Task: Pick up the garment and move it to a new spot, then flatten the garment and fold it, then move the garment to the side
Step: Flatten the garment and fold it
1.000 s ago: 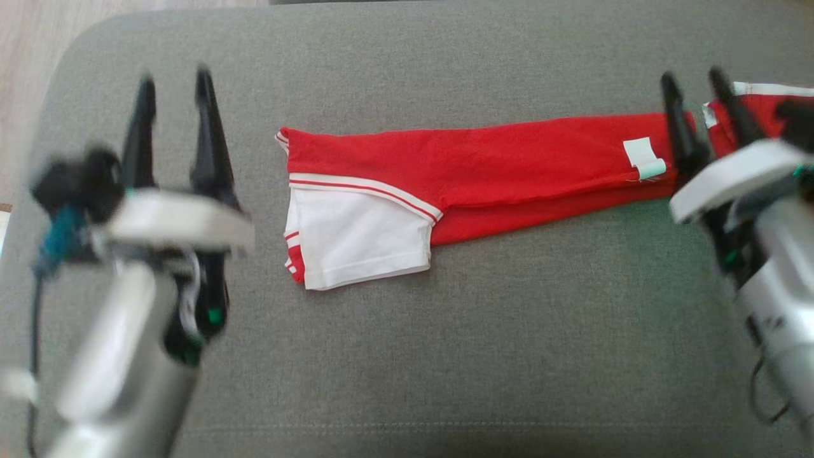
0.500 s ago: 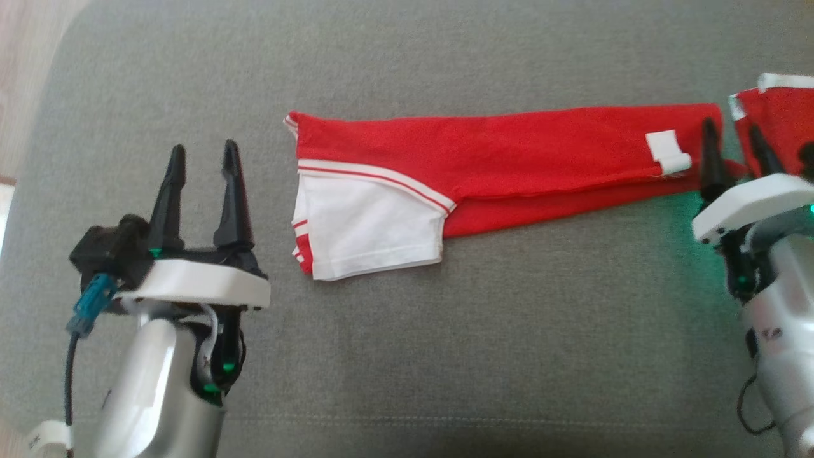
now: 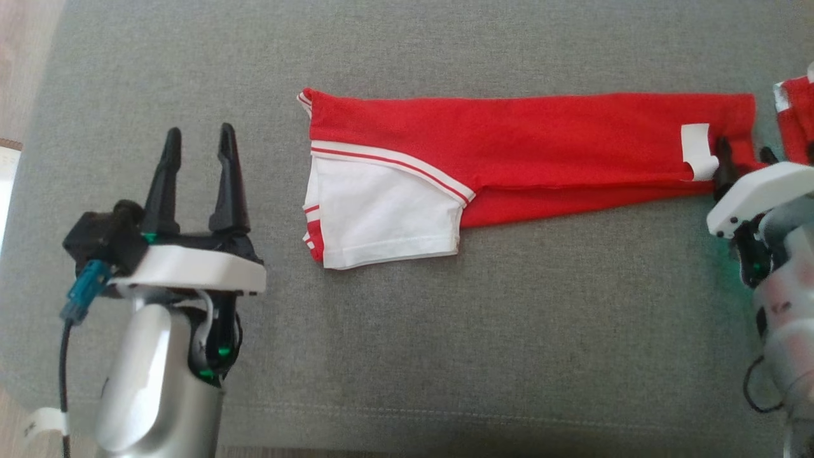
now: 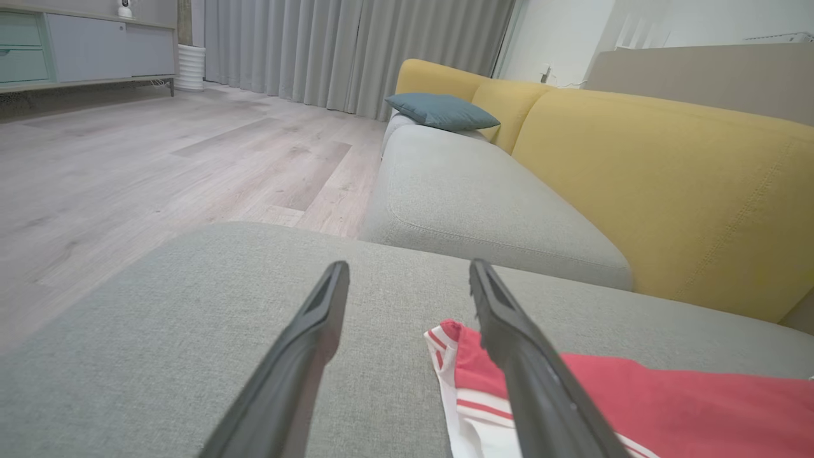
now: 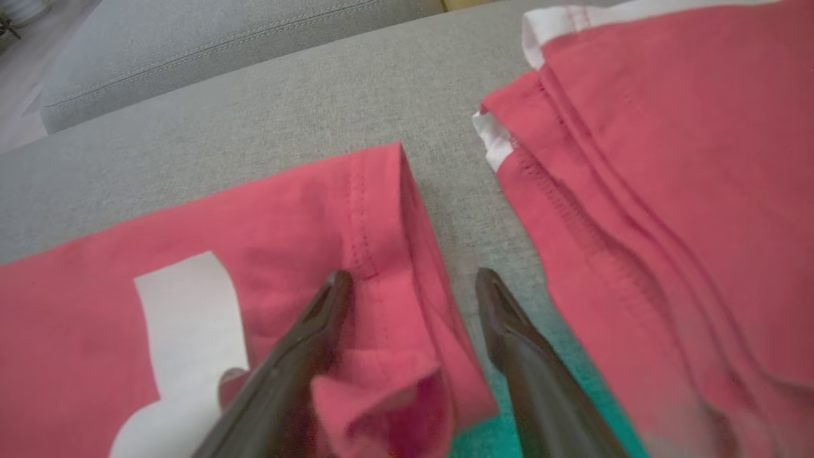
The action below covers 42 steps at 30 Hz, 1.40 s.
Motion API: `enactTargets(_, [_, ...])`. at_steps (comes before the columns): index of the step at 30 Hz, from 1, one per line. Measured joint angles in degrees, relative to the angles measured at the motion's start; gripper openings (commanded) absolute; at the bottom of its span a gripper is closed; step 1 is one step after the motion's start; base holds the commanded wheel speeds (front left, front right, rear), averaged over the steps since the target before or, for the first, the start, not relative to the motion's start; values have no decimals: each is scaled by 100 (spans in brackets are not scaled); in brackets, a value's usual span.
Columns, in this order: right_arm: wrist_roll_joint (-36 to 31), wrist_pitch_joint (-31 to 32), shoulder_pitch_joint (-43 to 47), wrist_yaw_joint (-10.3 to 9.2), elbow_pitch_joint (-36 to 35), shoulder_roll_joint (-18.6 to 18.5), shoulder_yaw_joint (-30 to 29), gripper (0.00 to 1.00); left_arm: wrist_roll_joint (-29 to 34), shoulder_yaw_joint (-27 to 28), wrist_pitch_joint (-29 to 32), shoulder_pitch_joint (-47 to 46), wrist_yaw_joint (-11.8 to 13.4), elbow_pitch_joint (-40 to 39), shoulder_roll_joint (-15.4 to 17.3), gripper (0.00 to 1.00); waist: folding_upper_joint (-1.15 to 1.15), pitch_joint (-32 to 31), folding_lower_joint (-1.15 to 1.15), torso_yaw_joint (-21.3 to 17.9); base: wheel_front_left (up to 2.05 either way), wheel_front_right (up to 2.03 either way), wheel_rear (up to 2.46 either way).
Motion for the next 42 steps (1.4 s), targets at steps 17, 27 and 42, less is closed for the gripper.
enactTargets(17, [-30, -327, -173, 0, 288, -310, -476, 0, 131, 260, 0, -109, -152, 87, -86, 100, 0, -191, 0, -156, 0, 0, 0])
enactTargets(27, [-247, -465, -352, 0, 252, 79, -563, 0, 144, 252, 0, -3, -151, 122, -93, 100, 0, -557, 0, -207, 0, 0, 0])
enactTargets(42, [844, 332, 17, 0, -1766, 1091, 769, 0, 53, 172, 0, 440, -140, 144, -92, 100, 0, -1170, 0, -102, 0, 0, 0])
